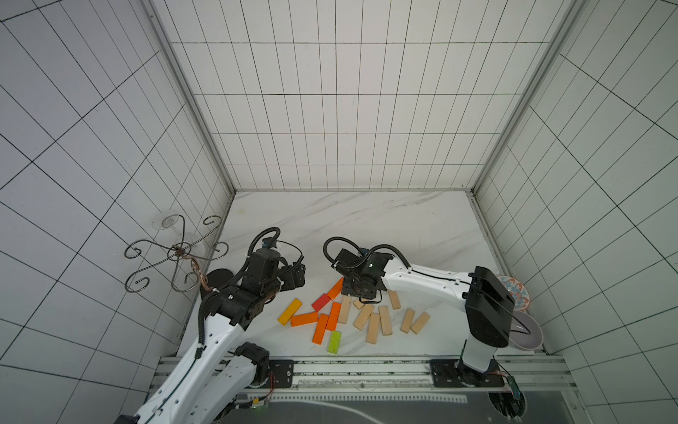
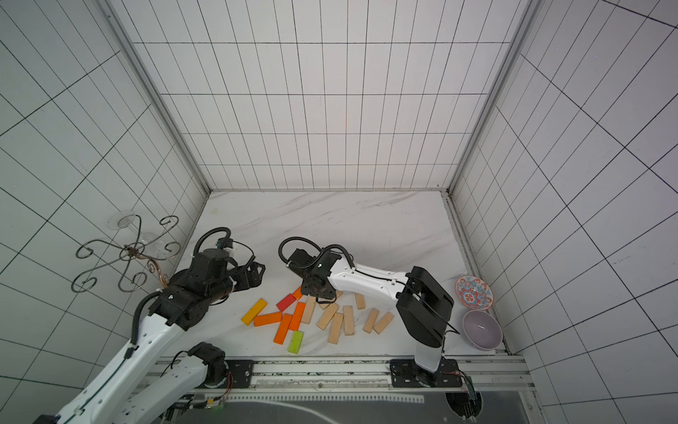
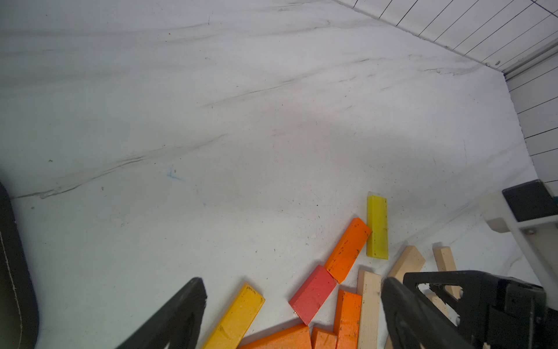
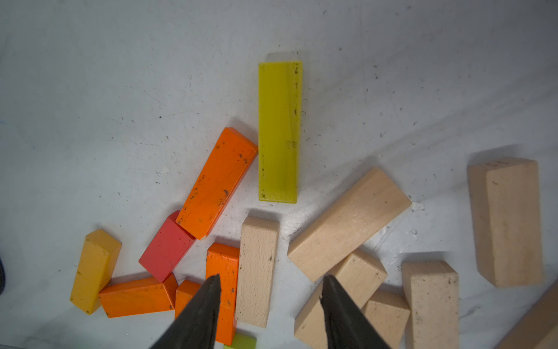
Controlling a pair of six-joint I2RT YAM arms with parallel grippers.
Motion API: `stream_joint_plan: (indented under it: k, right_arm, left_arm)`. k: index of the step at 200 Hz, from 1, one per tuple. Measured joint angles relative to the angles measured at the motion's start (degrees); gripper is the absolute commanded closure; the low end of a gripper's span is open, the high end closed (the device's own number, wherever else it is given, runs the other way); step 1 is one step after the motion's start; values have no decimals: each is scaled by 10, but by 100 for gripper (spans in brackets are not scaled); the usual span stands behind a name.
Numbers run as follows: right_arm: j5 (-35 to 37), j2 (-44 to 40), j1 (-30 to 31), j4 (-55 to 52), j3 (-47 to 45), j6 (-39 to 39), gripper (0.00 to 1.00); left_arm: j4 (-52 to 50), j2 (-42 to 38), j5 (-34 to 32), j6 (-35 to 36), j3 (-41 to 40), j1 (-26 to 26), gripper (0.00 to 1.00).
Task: Assemble a giraffe with building blocks
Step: Pick up the building block from the center of the board.
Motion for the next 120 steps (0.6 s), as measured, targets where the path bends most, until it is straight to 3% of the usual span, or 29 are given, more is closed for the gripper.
stream_joint_plan:
  k: [35,104,120]
  right_arm:
    - [0,-1,0,0,-5,0,44]
    - [3,-43,-27,2,-50,-2,44]
    - [6,-61,-45,2,-63,-4,44]
  left_arm:
    - [-3,9,42,-32,-3,-27,24]
    - [-10,32,30,-172,-82,-244,39]
    - [-14,32,20,-222,-94,-320,39]
